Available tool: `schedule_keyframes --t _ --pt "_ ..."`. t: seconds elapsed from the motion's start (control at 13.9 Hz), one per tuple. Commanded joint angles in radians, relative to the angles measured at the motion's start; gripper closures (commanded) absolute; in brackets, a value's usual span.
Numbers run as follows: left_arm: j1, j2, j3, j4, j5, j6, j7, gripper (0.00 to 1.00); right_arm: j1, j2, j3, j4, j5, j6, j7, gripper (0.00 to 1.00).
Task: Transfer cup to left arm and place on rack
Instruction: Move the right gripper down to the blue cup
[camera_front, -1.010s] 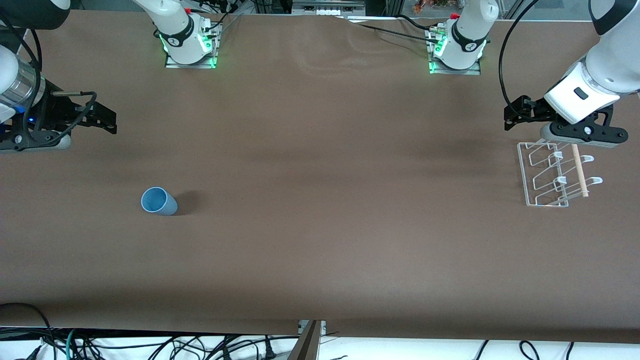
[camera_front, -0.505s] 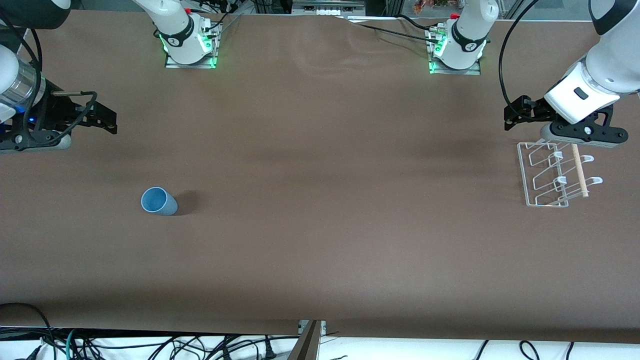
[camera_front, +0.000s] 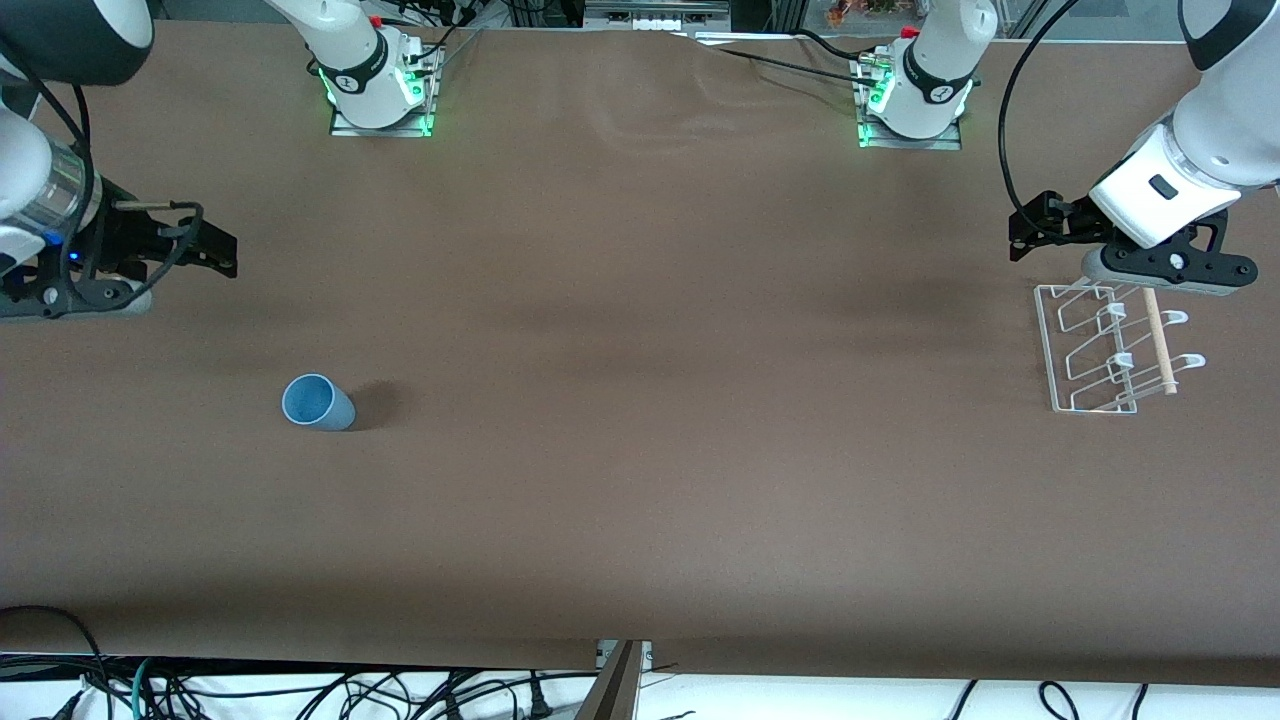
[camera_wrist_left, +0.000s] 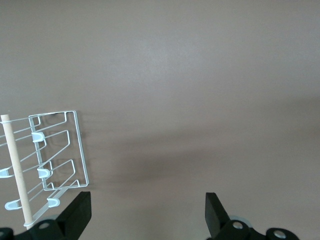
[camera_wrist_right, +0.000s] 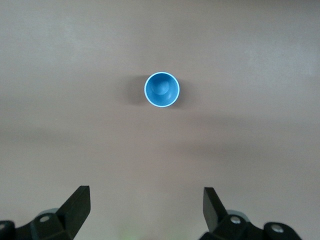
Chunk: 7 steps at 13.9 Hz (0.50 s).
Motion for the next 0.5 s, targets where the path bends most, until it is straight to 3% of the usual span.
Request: schedule_keyframes --t 0.0,0.43 --pt "0.003 -0.001 -0.002 0.016 0.009 -0.02 -0.006 0.0 -0.03 0.076 0.001 0.015 -0.016 0.044 -0.013 0.0" --pt "0.003 -0.001 -0.002 0.016 0.011 -0.02 -0.009 0.0 -0.076 0.198 0.001 -0.058 -0.029 0.21 -0.014 0.0"
